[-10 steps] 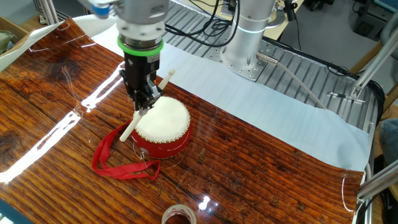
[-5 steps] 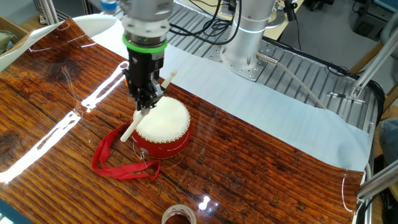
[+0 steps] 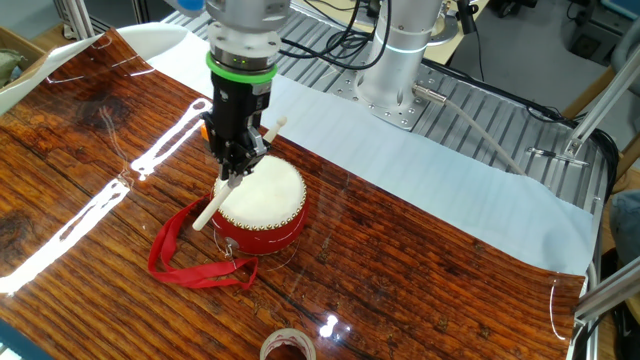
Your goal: Play the drum
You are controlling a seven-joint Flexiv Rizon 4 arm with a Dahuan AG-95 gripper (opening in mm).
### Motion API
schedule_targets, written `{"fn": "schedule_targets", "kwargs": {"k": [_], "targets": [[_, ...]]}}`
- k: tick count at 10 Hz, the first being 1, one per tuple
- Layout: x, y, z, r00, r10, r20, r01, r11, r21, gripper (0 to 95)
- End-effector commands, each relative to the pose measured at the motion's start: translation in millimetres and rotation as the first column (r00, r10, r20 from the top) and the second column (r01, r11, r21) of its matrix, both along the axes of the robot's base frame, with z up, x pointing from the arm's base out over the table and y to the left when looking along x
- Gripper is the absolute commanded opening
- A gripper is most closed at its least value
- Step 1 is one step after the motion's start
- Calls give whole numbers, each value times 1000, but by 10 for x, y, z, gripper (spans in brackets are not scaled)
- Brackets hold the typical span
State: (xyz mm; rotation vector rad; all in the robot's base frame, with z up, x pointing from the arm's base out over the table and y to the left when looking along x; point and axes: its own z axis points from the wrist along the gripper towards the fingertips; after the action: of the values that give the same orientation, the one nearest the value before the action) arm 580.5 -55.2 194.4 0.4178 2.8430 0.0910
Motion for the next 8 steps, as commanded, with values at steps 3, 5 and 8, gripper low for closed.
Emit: {"fn": "schedule_targets", "kwargs": {"k": [3, 5, 8], "targets": [[4, 12, -12, 1000, -1, 1, 1, 1000, 6, 0], [-21, 21, -79, 1000, -5, 8, 5, 1000, 10, 0], [-78, 33, -143, 999, -11, 32, 11, 1000, 14, 0]]}}
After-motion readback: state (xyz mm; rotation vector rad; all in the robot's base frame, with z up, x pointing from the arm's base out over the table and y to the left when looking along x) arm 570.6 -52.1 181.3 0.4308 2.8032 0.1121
